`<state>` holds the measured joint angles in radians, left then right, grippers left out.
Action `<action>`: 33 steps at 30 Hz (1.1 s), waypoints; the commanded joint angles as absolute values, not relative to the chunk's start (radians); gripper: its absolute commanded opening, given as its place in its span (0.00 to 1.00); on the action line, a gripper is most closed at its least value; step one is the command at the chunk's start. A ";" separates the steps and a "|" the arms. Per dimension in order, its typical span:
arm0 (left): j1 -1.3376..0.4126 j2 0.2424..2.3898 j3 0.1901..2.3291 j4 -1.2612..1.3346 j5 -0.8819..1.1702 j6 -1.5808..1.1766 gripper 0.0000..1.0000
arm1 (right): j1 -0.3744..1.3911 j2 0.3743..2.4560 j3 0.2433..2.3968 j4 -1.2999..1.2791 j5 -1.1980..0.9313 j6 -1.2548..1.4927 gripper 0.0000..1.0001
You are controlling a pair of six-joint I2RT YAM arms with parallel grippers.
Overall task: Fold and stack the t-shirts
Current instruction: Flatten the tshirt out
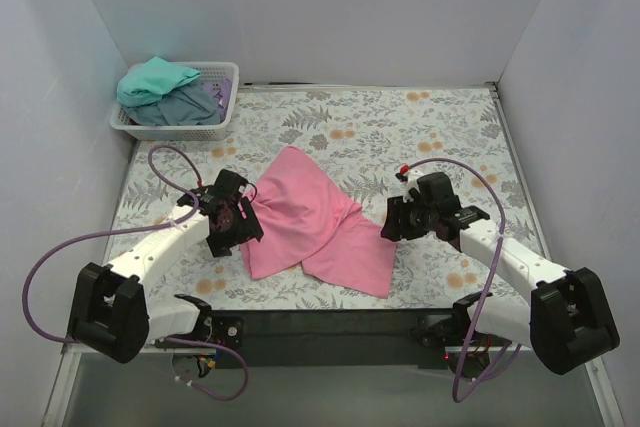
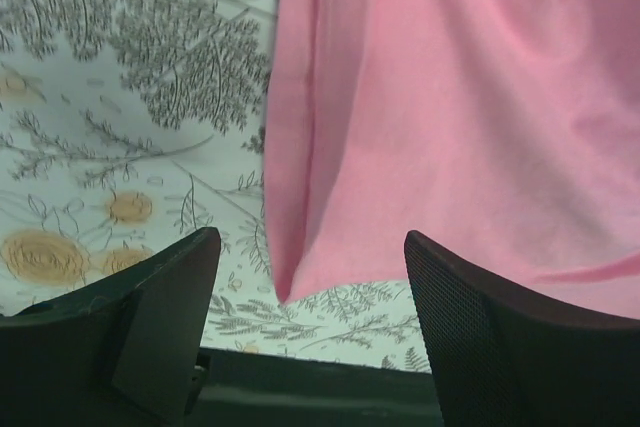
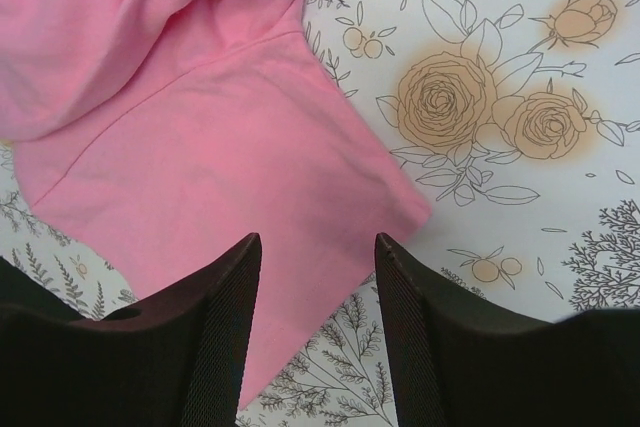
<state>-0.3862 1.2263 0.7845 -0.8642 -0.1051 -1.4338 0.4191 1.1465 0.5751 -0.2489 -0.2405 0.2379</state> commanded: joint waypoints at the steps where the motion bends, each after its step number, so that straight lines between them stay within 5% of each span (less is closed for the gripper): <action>1: -0.437 1.190 0.753 -0.930 -0.081 -1.545 0.73 | 0.459 1.120 0.634 -0.276 -0.184 0.216 0.56; 16: -0.555 1.262 0.696 -0.940 -0.080 -1.726 0.44 | 0.508 1.114 0.611 -0.255 -0.149 0.178 0.56; 33: -0.574 1.341 0.672 -0.951 -0.121 -1.744 0.40 | 0.509 1.100 0.586 -0.236 -0.152 0.169 0.57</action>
